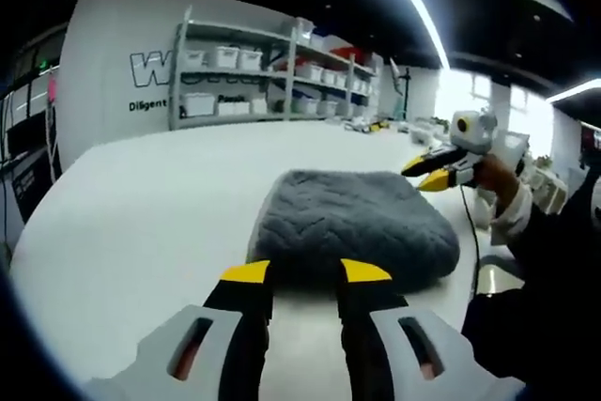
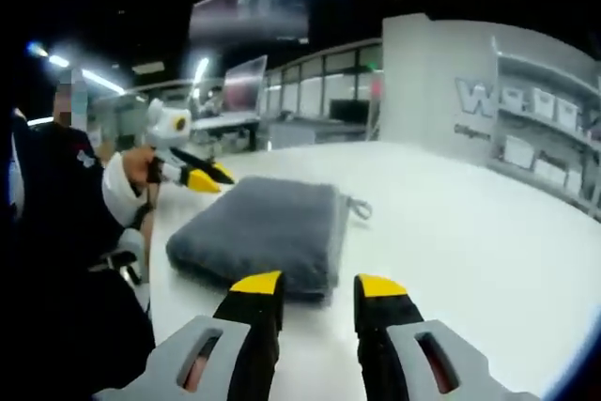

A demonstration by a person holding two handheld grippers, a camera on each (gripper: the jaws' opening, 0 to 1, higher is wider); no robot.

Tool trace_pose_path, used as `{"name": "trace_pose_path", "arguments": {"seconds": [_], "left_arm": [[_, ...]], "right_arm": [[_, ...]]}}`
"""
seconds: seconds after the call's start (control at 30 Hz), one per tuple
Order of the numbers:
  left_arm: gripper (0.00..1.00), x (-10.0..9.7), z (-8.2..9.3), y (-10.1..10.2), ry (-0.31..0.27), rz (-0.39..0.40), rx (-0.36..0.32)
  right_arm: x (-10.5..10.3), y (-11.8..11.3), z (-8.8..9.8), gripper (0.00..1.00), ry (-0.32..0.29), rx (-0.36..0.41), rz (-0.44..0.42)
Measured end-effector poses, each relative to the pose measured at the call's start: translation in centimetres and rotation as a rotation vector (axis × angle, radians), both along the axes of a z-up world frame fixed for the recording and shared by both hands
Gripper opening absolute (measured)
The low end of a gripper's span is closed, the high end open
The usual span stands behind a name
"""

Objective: Open the folded towel by lifting each exposed corner and separating the folded layers until the towel lies flat within the target outline without major curled edges

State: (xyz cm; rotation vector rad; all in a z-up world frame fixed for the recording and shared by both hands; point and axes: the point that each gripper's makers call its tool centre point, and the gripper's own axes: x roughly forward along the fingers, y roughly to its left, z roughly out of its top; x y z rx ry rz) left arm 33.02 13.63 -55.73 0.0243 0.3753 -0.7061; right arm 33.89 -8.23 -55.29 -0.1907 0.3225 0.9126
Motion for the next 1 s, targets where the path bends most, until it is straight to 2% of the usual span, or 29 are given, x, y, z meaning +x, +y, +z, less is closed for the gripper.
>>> {"name": "trace_pose_path", "arguments": {"seconds": [0.07,0.17,0.3,0.43,0.8,0.93,1.0], "left_arm": [[0.13,-0.4,0.1,-0.4,0.035,-0.016,-0.046],[0.11,-0.8,0.5,-0.7,0.072,-0.029,-0.106],[0.06,-0.8,0.4,-0.8,0.061,-0.032,-0.087],[0.07,-0.9,-0.1,-1.1,0.075,-0.038,-0.072],[0.18,-1.0,-1.5,-1.8,0.094,-0.061,-0.023],[0.19,-1.2,-1.8,-2.1,0.098,-0.080,-0.015],[0.19,-1.2,-1.8,-2.2,0.096,-0.081,-0.012]], "right_arm": [[0.1,0.0,-0.6,0.26,0.018,0.000,-0.008],[0.4,-0.1,-0.7,0.26,0.032,0.016,-0.008],[0.8,0.0,-0.8,0.24,0.055,0.041,0.010],[0.7,0.3,-2.1,0.24,0.128,0.057,0.026],[0.8,0.9,-3.2,0.26,0.221,0.127,0.032],[0.3,1.3,-3.7,0.25,0.286,0.145,0.048],[0.1,1.4,-3.7,0.25,0.292,0.147,0.051]]}}
